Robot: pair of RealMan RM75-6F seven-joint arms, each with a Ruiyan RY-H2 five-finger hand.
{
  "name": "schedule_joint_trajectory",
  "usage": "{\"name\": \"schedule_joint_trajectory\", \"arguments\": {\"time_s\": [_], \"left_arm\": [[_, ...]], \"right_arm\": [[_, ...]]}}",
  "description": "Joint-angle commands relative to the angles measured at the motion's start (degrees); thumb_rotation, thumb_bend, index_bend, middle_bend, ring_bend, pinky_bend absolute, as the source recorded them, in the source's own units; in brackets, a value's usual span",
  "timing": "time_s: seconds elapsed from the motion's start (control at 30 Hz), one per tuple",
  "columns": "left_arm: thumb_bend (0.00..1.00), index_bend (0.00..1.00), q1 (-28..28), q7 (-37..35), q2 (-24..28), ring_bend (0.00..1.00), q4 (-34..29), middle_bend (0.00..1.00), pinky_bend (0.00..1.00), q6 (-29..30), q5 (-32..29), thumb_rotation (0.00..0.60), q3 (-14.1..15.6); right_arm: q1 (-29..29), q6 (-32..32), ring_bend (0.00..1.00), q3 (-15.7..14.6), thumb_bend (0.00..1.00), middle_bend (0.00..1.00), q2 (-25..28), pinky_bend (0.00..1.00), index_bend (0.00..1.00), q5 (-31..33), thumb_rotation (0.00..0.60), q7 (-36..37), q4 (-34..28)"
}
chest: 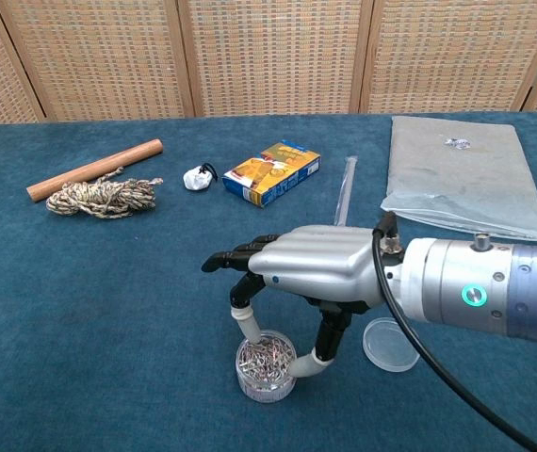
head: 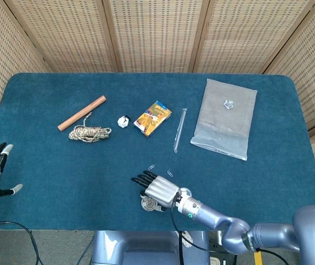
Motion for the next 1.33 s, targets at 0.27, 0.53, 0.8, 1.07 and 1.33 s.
{"name": "schedule_joint_trajectory", "arguments": {"time_s": [0.27,0.53,0.8,1.07,1.33], "left_arm": [[0.00,0.00,0.12,-0.32,0.24,0.00,-0.23,0.00,0.00,0.36,0.45,0.600,0.06],[0.00,0.00,0.77,-1.71,1.10,0.00,-1.15,0.00,0.00,1.97,2.15,0.600,0.31],[0.00,0.00,1.70,-2.20,1.59,0.00,-2.01,0.00,0.00,3.79,4.12,0.600,1.04],[0.00,0.00,3.06,-2.42,2.06,0.00,-2.75,0.00,0.00,6.47,6.71,0.600,1.94],[0.00,0.00,3.81,-2.95,2.64,0.00,-3.35,0.00,0.00,7.67,8.34,0.600,2.55]], "right_arm": [[-0.33,1.75,0.00,0.80,0.16,0.00,1.96,0.03,0.43,0.20,0.600,-1.59,-2.72],[-7.38,15.66,0.00,0.32,0.14,0.00,15.52,0.03,0.31,-4.95,0.600,-3.62,-2.96],[-17.41,25.52,0.00,-1.79,0.00,0.00,20.94,0.00,0.00,-1.76,0.600,2.06,4.44],[-29.99,35.26,0.00,-4.17,0.00,0.00,24.48,0.00,0.00,1.93,0.600,13.62,4.46],[-33.87,38.89,0.00,-4.01,0.00,0.00,23.56,0.00,0.00,0.77,0.600,13.02,5.05]]}}
